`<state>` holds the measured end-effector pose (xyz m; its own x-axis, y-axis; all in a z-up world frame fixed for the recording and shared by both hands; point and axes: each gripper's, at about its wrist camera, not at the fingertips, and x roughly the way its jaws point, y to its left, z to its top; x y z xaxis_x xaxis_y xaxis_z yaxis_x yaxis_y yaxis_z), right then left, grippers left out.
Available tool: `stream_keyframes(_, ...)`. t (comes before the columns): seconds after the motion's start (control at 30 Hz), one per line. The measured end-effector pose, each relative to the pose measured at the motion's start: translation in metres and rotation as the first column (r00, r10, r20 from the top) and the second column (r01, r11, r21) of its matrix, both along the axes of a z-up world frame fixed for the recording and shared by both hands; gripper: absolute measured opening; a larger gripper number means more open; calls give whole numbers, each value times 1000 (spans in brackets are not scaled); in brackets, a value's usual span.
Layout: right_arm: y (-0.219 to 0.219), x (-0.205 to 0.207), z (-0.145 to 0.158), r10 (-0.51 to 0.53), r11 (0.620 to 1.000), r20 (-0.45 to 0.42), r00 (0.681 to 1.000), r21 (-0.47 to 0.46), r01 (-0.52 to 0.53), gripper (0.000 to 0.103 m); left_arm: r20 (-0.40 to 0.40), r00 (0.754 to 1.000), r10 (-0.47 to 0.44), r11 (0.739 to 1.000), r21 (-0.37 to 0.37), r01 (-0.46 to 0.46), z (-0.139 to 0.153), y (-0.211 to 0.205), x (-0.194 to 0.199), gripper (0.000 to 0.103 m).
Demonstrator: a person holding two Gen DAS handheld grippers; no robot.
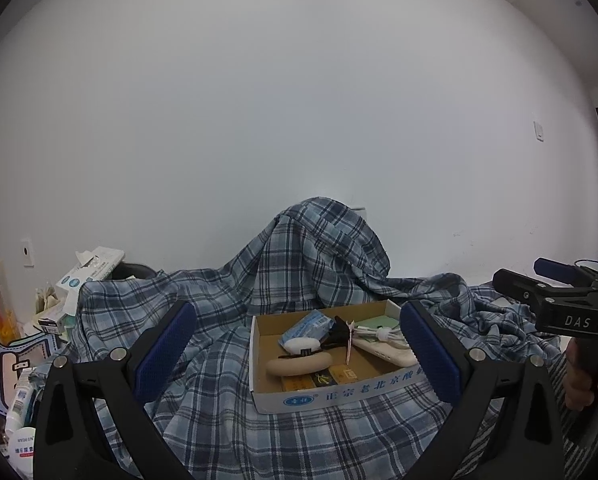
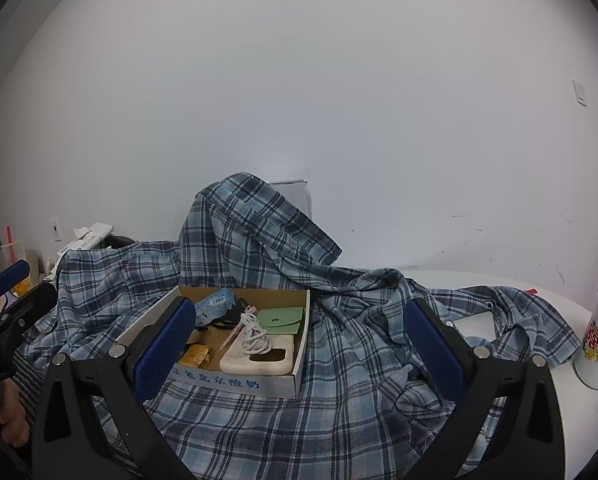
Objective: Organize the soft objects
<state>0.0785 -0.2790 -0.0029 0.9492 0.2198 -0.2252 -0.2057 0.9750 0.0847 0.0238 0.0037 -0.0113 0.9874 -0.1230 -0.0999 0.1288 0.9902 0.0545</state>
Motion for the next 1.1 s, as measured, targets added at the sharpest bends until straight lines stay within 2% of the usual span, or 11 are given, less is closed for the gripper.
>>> stream_keyframes(0.37, -6, 0, 0, 5, 1000, -4, 1000, 31, -5, 103, 17, 1000, -8, 999, -31, 9, 1, 4, -6, 103)
stream_keyframes(0.6, -5, 0, 1, 9, 1000, -8, 1000, 23, -9, 103, 47, 999, -25, 999, -19, 26, 3, 1, -12, 103)
stream_keyframes(1.1, -4, -2, 2, 19, 1000, 7, 1000, 16, -19, 103, 25, 999, -26, 999, -24, 27, 3, 3, -9, 103)
